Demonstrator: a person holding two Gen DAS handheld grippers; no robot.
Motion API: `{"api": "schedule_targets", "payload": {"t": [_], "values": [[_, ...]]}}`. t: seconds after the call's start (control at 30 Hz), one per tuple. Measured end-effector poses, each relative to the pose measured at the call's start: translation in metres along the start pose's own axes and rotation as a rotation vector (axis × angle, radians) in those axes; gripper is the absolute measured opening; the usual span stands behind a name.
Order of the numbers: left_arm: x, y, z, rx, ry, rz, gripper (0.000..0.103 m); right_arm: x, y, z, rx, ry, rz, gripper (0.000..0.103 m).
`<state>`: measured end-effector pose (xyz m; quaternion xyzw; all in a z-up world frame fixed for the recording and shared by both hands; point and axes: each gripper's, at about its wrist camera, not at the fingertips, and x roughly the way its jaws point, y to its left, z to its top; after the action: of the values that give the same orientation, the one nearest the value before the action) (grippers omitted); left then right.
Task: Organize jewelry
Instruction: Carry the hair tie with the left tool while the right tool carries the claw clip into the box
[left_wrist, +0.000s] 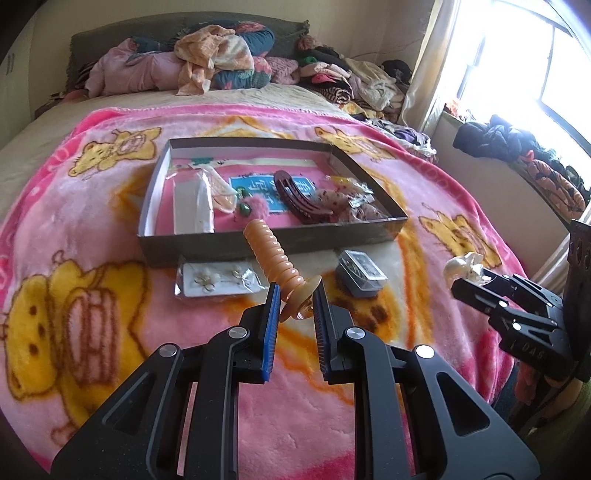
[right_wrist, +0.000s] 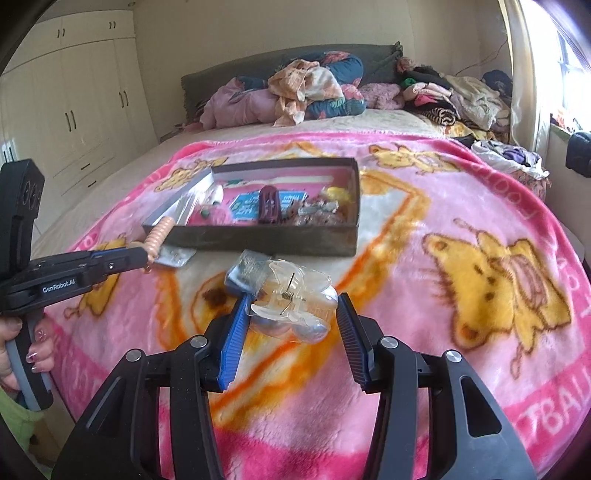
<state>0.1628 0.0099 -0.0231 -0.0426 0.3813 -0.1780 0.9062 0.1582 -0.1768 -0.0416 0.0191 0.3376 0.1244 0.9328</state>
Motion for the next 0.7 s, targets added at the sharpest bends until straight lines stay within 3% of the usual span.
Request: {"api": "schedule_targets", "payload": {"t": [0.7], "values": [[0.013,0.024,0.043,-0.044,-0.06,0.002,0.005,0.016,-0.017,0.06,-0.003,-0.073,-0.056,0.046]]}}
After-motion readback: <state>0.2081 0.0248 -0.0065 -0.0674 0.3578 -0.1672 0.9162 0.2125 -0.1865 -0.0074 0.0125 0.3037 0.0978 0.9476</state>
